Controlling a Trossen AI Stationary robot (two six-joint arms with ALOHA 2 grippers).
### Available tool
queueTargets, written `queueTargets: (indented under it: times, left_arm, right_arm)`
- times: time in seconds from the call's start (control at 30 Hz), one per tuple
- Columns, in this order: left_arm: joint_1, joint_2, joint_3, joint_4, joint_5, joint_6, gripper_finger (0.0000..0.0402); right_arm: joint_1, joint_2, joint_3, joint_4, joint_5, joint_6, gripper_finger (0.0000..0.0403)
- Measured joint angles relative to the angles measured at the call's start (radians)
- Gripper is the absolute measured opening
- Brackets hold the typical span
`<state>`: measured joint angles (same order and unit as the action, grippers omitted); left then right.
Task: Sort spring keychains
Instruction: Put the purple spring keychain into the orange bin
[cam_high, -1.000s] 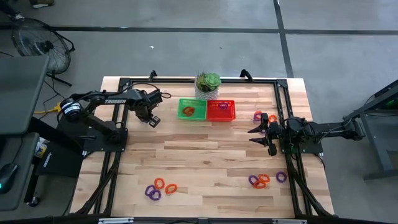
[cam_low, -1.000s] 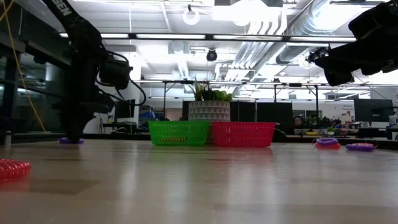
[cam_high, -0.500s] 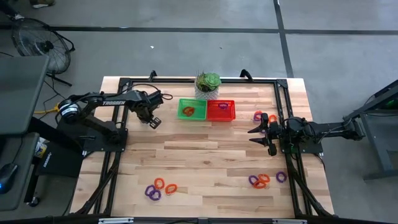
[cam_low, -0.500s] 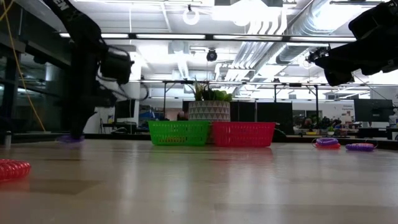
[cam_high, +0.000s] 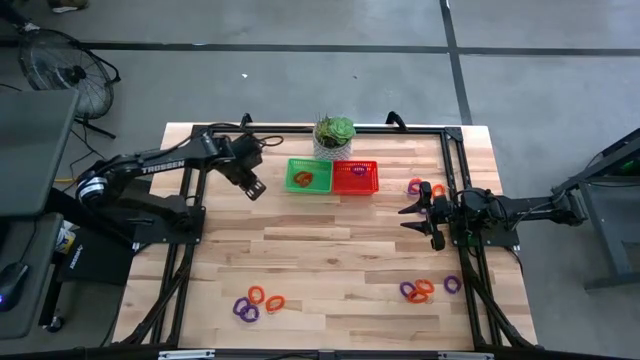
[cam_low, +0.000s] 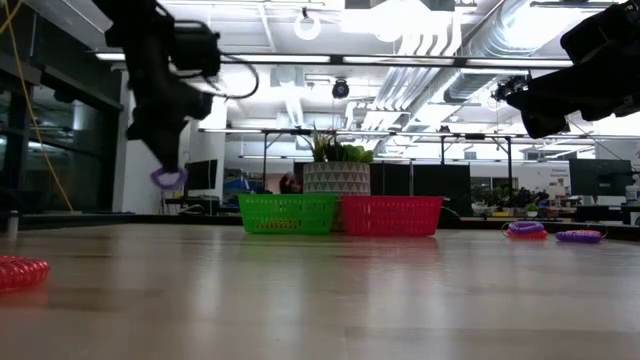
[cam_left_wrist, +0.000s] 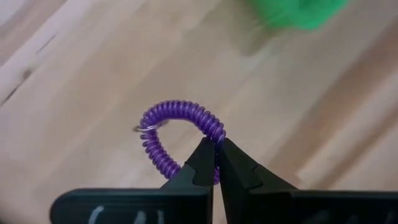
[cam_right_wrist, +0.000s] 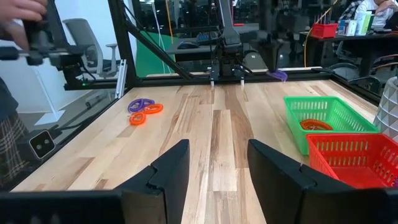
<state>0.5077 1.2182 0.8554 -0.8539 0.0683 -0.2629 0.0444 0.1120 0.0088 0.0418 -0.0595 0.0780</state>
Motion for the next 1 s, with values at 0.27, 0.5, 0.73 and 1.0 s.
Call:
queueTargets:
  times: [0.27, 0.5, 0.73, 1.0]
  left_arm:
    - [-0.070, -0.001, 0.066, 0.129, 0.175, 0.081, 0.0000]
    - [-0.150, 0.074, 0.068, 0.388, 0.321, 0.025, 0.0000]
    - [-0.225, 0.178, 0.068, 0.691, 0.349, -0.114, 0.0000]
    - [-0.284, 0.318, 0.197, 0.806, 0.330, -0.173, 0.0000]
  right_arm:
    - [0.000, 0.000, 0.000, 0.000, 0.000, 0.000, 0.0163]
    - [0.000, 0.000, 0.000, 0.000, 0.000, 0.000, 0.0157]
    - [0.000, 0.000, 0.000, 0.000, 0.000, 0.000, 0.0160]
    - [0.000, 0.000, 0.000, 0.000, 0.000, 0.000, 0.0159]
